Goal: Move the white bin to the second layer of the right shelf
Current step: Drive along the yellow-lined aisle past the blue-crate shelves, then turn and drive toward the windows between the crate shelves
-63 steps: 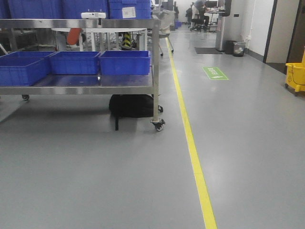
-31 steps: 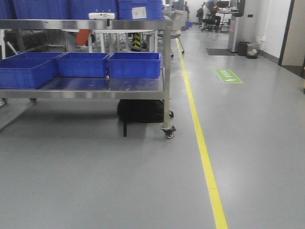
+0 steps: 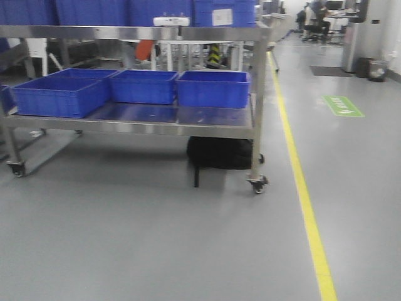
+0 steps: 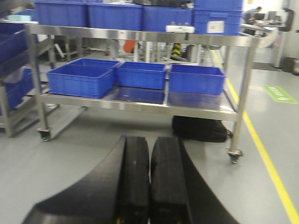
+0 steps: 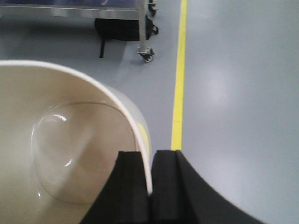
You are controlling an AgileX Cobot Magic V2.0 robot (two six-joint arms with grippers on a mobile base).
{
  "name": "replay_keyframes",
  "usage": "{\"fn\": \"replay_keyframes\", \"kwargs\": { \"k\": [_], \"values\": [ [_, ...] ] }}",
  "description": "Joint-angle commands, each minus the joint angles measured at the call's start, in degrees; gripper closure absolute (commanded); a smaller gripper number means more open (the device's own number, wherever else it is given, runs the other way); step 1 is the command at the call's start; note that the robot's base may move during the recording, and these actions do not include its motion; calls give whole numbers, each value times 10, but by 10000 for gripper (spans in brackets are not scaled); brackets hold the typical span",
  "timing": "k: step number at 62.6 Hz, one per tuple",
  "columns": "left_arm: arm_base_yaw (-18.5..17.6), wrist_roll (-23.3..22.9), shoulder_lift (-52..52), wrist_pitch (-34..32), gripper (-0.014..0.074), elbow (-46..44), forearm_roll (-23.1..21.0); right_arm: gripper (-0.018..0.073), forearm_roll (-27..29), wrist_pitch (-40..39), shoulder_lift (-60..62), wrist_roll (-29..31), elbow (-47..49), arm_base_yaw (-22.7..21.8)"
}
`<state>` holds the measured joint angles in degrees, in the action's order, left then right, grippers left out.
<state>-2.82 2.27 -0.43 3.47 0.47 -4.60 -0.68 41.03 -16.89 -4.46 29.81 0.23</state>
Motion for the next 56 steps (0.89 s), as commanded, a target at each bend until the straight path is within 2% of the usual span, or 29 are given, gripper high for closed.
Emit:
{"fn": "replay_keyframes", "kwargs": {
  "k": [1,56],
  "values": [
    [-2,-3,-9,-48,512,16,-3,512,-4,-54,-6,-1,16,-3],
    [-2,-3,-9,-48,512,16,-3,512,-4,-54,-6,-1,16,-3]
  ]
}}
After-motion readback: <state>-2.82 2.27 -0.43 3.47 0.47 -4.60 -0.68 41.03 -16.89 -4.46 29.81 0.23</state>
